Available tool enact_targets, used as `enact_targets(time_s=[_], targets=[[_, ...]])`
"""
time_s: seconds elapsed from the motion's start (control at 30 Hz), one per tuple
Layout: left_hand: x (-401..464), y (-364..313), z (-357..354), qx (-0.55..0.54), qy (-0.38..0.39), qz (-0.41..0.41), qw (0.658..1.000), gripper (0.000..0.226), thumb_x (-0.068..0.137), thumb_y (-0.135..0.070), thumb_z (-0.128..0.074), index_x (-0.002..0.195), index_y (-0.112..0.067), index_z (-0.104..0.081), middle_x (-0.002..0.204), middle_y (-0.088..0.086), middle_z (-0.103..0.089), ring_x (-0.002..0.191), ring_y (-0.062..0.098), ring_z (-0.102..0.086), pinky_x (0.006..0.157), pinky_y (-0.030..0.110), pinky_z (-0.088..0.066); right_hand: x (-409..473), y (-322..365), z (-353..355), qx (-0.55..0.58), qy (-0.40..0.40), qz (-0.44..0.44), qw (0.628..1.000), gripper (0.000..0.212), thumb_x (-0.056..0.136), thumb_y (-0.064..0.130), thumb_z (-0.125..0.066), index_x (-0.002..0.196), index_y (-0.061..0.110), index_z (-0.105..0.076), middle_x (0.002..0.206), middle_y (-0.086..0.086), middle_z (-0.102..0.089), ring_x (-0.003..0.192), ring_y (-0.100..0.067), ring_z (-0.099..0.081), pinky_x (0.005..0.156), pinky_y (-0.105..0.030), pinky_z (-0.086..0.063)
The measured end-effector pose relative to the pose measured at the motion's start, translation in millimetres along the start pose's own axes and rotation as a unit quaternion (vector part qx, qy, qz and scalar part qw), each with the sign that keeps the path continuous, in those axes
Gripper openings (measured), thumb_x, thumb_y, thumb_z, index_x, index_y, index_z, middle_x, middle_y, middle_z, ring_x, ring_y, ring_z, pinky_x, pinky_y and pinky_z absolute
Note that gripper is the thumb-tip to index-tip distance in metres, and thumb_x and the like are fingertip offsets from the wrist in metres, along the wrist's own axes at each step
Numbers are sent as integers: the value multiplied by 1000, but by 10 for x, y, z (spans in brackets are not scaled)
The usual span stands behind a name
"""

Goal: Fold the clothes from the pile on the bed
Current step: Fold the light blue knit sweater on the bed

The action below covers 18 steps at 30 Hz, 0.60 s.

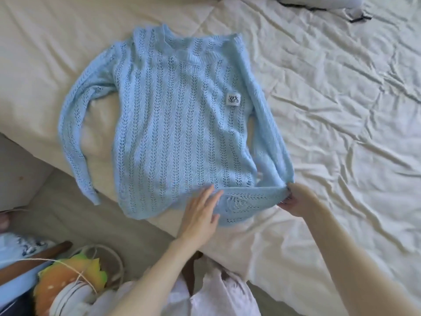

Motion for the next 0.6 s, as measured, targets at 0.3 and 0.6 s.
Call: enact_targets(time_s=[0.3,0.6], targets=[[114,-430,-384,166,-8,135,977,61,93,-28,-45,147,-29,-18,155,-1,-13,143,18,-13,115,38,-16,494,1131,970,-195,-201,262,924,22,85,25,-51,85,3,-55,83,-16,-57,84,-27,-54,63,-27,-44],[311,-974,-562,237,-68,48,968,79,46,-29,-90,121,-25,-64,121,14,-62,105,33,-63,83,48,-53,385,744,83,-353,25,363,862,23,94,14,-49,107,3,-64,92,-14,-67,84,-28,-62,78,-38,-47]])
Point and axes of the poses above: each hand's wrist, its own x-axis towards the middle knuckle, its own z-axis out of the back of the hand, y = z × x, the point moved 4 cm from there along x, towards the middle knuckle
